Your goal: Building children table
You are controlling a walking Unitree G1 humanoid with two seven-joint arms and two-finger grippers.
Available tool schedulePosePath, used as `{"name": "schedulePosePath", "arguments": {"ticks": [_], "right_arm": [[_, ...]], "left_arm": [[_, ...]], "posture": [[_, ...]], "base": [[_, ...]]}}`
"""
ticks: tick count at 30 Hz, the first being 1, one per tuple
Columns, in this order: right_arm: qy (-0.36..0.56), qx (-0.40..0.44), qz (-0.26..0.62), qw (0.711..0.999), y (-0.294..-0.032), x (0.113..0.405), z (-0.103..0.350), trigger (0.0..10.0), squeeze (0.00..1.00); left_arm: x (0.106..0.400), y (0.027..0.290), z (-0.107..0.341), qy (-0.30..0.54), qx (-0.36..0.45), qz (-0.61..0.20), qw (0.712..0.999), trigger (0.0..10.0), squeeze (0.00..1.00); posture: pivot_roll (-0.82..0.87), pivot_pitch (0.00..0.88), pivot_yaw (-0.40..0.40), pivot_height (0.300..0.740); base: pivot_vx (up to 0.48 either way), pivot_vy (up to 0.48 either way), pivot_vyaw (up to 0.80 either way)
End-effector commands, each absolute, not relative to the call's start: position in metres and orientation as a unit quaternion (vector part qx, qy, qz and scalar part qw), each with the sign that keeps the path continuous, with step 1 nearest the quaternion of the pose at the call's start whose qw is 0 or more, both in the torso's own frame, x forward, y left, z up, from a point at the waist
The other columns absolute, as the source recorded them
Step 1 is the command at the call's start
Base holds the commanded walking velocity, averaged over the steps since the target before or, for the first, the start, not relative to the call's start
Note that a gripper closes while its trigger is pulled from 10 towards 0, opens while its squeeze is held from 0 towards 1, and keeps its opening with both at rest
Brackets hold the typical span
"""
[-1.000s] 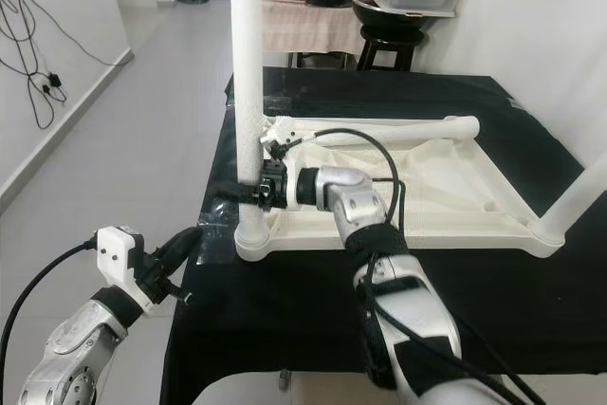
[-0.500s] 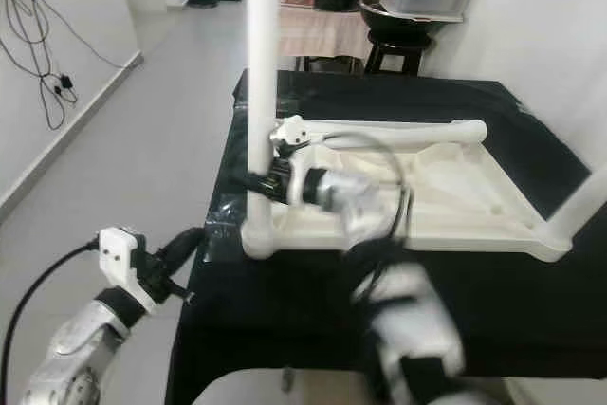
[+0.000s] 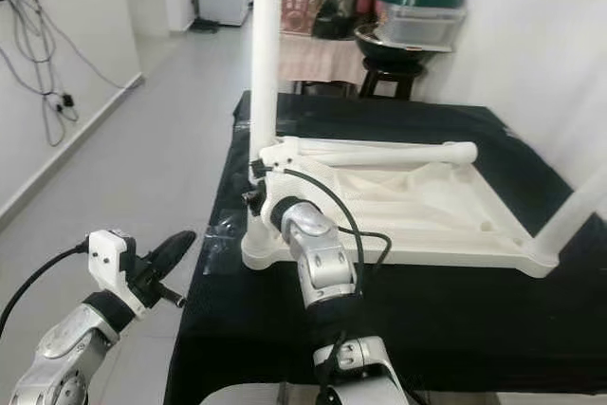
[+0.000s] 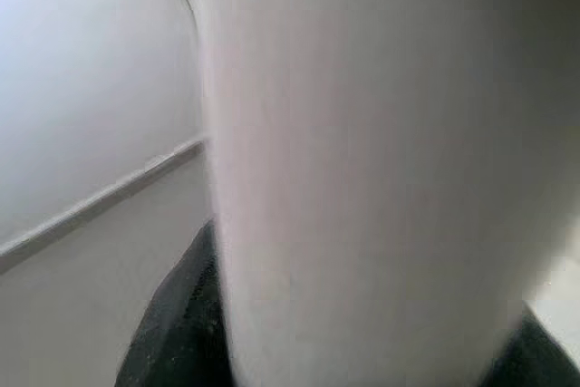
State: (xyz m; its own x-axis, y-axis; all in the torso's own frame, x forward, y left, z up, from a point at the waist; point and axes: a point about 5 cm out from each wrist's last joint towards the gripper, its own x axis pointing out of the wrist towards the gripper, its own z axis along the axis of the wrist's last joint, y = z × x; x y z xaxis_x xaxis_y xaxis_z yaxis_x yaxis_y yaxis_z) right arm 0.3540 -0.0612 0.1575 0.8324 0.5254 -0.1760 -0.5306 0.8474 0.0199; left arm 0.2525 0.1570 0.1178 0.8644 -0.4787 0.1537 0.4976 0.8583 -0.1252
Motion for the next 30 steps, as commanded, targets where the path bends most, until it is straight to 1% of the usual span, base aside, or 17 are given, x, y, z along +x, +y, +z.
{"name": "schedulePosePath", "arguments": {"ticks": [1, 2, 3, 7, 8, 9, 10, 11, 12, 14, 17, 18, 20, 21, 23, 24, 30], "right_arm": [[0.110, 0.005, 0.342, 0.933, -0.059, 0.352, 0.144, 10.0, 1.00], [0.110, 0.005, 0.342, 0.933, -0.059, 0.352, 0.144, 10.0, 1.00], [0.085, 0.021, 0.396, 0.914, -0.061, 0.357, 0.157, 10.0, 1.00], [0.056, 0.016, 0.448, 0.892, -0.068, 0.355, 0.176, 10.0, 1.00], [0.053, 0.011, 0.481, 0.875, -0.074, 0.354, 0.181, 10.0, 0.78], [0.047, -0.002, 0.517, 0.855, -0.080, 0.352, 0.186, 10.0, 0.00], [0.047, -0.002, 0.517, 0.855, -0.080, 0.352, 0.186, 10.0, 0.00], [0.058, 0.007, 0.566, 0.822, -0.090, 0.353, 0.189, 10.0, 0.00], [0.058, 0.007, 0.566, 0.822, -0.090, 0.353, 0.189, 10.0, 0.00], [0.054, 0.031, 0.602, 0.796, -0.099, 0.355, 0.193, 10.0, 0.00], [0.061, 0.033, 0.605, 0.793, -0.102, 0.362, 0.193, 10.0, 0.00], [0.071, 0.020, 0.591, 0.803, -0.100, 0.369, 0.192, 10.0, 0.00], [0.074, 0.019, 0.587, 0.806, -0.099, 0.371, 0.192, 10.0, 0.00], [0.073, 0.020, 0.585, 0.808, -0.098, 0.372, 0.193, 8.2, 0.00], [0.071, 0.022, 0.584, 0.808, -0.097, 0.373, 0.193, 8.2, 0.00], [0.071, 0.022, 0.585, 0.808, -0.098, 0.373, 0.193, 0.0, 0.00], [0.073, 0.031, 0.598, 0.798, -0.102, 0.371, 0.189, 0.0, 0.00]], "left_arm": [[0.252, 0.156, 0.116, -0.054, -0.082, -0.255, 0.962, 10.0, 0.00], [0.252, 0.156, 0.116, -0.054, -0.082, -0.255, 0.962, 10.0, 0.00], [0.253, 0.155, 0.115, -0.053, -0.082, -0.258, 0.961, 10.0, 0.00], [0.254, 0.153, 0.115, -0.051, -0.082, -0.260, 0.961, 10.0, 0.00], [0.254, 0.153, 0.115, -0.051, -0.082, -0.260, 0.961, 10.0, 0.00], [0.254, 0.152, 0.115, -0.051, -0.083, -0.260, 0.961, 10.0, 0.00], [0.254, 0.152, 0.115, -0.051, -0.083, -0.260, 0.961, 10.0, 0.00], [0.254, 0.152, 0.114, -0.051, -0.083, -0.259, 0.961, 10.0, 0.00], [0.254, 0.152, 0.114, -0.051, -0.083, -0.259, 0.961, 10.0, 0.00], [0.254, 0.151, 0.114, -0.052, -0.084, -0.258, 0.961, 10.0, 0.00], [0.254, 0.150, 0.115, -0.053, -0.084, -0.259, 0.961, 10.0, 0.00], [0.254, 0.150, 0.115, -0.053, -0.083, -0.260, 0.961, 10.0, 0.00], [0.254, 0.149, 0.115, -0.053, -0.083, -0.260, 0.961, 10.0, 0.00], [0.253, 0.149, 0.115, -0.053, -0.084, -0.260, 0.961, 10.0, 0.00], [0.253, 0.149, 0.116, -0.054, -0.084, -0.259, 0.961, 10.0, 0.00], [0.253, 0.149, 0.116, -0.054, -0.084, -0.259, 0.961, 10.0, 0.00], [0.252, 0.148, 0.116, -0.054, -0.086, -0.259, 0.960, 10.0, 0.00]], "posture": [[0.06, 0.000, -0.060, 0.740], [0.06, 0.000, -0.060, 0.740], [0.06, 0.000, -0.057, 0.740], [0.06, 0.000, -0.060, 0.740], [0.06, 0.000, -0.060, 0.740], [0.06, 0.000, -0.065, 0.740], [0.06, 0.000, -0.065, 0.740], [0.07, 0.000, -0.070, 0.740], [0.07, 0.000, -0.070, 0.740], [0.07, 0.000, -0.074, 0.740], [0.08, 0.000, -0.078, 0.740], [0.08, 0.000, -0.082, 0.740], [0.08, 0.000, -0.082, 0.740], [0.08, 0.000, -0.083, 0.740], [0.08, 0.000, -0.084, 0.740], [0.08, 0.000, -0.084, 0.740], [0.08, 0.000, -0.083, 0.740]], "base": [[0.000, 0.000, 0.00], [0.000, 0.000, 0.00], [0.000, 0.000, 0.00], [0.000, 0.000, 0.00], [0.000, 0.000, 0.00], [0.000, 0.000, 0.00], [0.000, 0.000, 0.00], [0.000, 0.000, 0.00], [0.000, 0.000, 0.00], [0.000, 0.000, 0.00], [0.000, 0.000, 0.00], [0.000, 0.000, 0.00], [0.000, 0.000, 0.00], [0.000, 0.000, 0.00], [0.000, 0.000, 0.00], [0.000, 0.000, 0.00], [0.000, 0.000, 0.00]]}}
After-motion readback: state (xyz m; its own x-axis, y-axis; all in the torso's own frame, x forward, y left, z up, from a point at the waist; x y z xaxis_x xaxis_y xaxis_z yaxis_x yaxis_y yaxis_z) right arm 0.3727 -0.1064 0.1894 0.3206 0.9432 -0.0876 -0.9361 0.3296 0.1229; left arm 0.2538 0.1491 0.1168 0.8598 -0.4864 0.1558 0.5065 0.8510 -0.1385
